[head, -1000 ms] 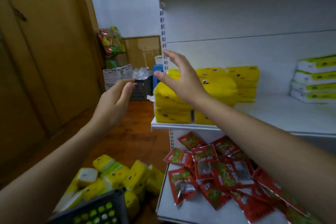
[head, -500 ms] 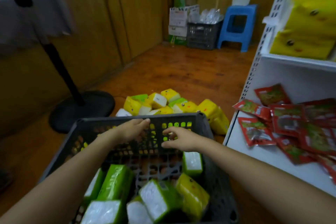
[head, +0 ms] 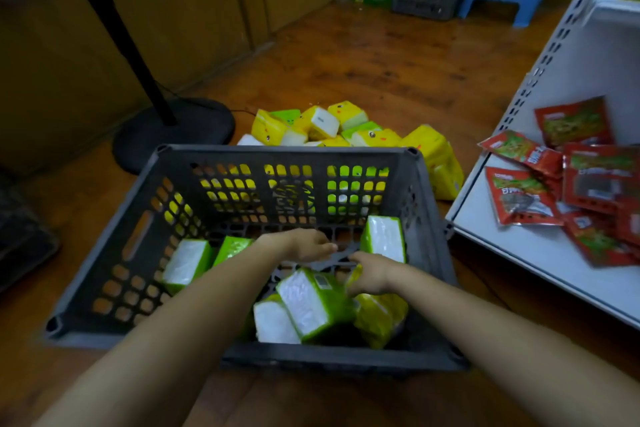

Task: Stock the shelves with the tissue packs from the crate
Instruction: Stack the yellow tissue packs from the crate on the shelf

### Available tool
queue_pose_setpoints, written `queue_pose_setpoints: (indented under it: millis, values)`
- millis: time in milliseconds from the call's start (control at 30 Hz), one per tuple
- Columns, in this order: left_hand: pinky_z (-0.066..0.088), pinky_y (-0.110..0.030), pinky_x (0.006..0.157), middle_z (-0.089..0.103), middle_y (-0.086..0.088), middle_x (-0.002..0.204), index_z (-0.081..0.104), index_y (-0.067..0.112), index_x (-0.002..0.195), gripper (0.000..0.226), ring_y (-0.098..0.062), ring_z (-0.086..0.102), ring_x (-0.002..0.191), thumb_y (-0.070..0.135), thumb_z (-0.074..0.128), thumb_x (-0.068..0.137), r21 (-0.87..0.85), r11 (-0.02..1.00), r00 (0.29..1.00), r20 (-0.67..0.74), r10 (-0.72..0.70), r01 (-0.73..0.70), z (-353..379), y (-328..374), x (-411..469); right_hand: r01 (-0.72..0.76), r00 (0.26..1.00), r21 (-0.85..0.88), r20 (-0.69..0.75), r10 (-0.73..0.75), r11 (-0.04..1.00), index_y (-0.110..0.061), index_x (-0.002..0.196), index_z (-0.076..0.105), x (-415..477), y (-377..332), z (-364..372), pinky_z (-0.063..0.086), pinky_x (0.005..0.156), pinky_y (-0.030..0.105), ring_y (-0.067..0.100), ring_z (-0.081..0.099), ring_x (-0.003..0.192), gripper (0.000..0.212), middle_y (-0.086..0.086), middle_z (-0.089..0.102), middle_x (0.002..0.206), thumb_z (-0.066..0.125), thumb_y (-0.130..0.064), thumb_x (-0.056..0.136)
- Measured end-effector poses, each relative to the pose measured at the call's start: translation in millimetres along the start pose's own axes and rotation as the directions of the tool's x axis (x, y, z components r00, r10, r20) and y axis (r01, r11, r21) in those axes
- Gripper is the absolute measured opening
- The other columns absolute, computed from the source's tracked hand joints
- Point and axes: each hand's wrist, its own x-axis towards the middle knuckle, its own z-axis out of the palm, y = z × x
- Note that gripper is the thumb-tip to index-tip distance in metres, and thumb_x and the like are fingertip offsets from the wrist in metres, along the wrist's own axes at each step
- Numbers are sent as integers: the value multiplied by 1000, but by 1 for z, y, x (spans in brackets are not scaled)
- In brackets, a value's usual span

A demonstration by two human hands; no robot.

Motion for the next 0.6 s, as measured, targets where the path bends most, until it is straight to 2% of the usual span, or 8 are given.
queue_pose_setpoints:
  millis: [167,267,333,400,467,600]
  values:
    - [33,-36,107,43,-8,144,44,14,138,52,-25,42,129,45,31,99,82,996,996,91,12,-20,13,19,23,-89,995,30,46,87,996,-14,149,4,-3,-2,6,36,103,34,33,32,134,97,21,22,148,70,-31,80]
    - [28,-33,110,34,-3,151,33,19,145,51,-22,35,136,42,32,100,62,996,991,126,51,-59,17,31,35,-152,988,167,40,147,974,-9,145,-16,2,2,9,35,105,34,30,33,135,116,16,22,151,75,-27,76]
    - [28,-33,110,30,-1,153,24,28,148,53,-21,34,137,42,36,99,44,997,987,152,55,-62,20,33,44,-184,983,323,34,182,929,-15,142,-26,4,5,10,37,105,35,28,38,132,123,11,28,150,77,-20,74]
    - [29,-32,108,29,0,153,20,31,149,55,-21,34,137,41,39,98,49,997,982,184,49,-59,24,31,50,-170,981,428,-11,193,888,-20,142,-26,0,7,8,41,100,33,29,42,128,120,10,31,148,74,-14,76]
    - [29,-31,108,31,-1,152,22,28,149,55,-20,35,136,39,41,98,69,996,978,206,43,-58,29,30,55,-116,978,451,-105,181,885,-20,143,-26,-9,11,4,40,97,34,30,41,128,116,13,29,147,70,-12,79]
    - [32,-32,103,35,-7,150,20,23,149,59,-25,38,133,18,44,96,97,994,974,226,28,-51,38,27,60,44,945,524,-299,135,851,-24,142,-25,-22,12,-4,33,101,30,26,27,138,116,9,6,155,71,-11,80]
